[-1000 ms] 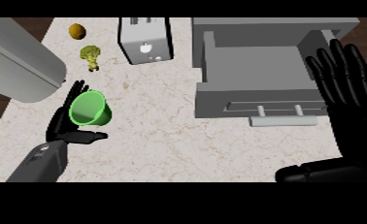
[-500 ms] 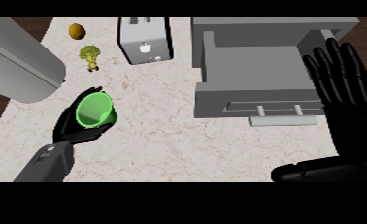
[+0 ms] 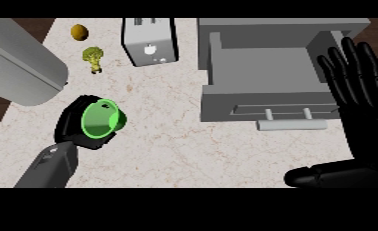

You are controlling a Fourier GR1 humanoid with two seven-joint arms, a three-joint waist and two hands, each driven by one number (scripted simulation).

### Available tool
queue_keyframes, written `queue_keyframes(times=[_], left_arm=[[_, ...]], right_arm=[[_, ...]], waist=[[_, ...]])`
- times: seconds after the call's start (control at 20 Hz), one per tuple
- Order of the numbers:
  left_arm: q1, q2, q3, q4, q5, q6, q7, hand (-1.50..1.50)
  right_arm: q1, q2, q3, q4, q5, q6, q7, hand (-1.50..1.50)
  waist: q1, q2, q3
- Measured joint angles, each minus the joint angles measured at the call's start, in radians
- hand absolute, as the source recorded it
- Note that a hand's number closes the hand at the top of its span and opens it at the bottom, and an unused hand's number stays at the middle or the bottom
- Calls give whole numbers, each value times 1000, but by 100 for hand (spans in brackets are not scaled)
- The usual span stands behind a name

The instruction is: Pick up the cup, place it into the drawer and close the drawer

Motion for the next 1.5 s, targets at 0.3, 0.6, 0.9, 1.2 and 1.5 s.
queue_keyframes(times=[0.3, 0.6, 0.9, 1.2, 1.5], left_arm=[[58, -71, 43, -57, 42, 141, -75, 150], [99, -142, 32, -193, 69, 190, -88, 150], [128, -171, -39, -415, 77, 181, -4, 150], [159, -224, -129, -719, 121, 196, 191, 150], [130, -259, -208, -978, 183, 313, 425, 150]], right_arm=[[20, 6, 8, -7, 13, -3, -4, -150], [29, 5, 3, -7, 17, -3, -8, -150], [33, -5, -19, -2, 4, 1, -2, -150], [45, -7, -32, 21, -9, 19, -31, -150], [37, -5, -31, 34, 2, 16, -38, -150]], waist=[[13, -5, 2], [22, -10, 3], [30, -13, 4], [32, -14, 4], [27, -12, 4]])
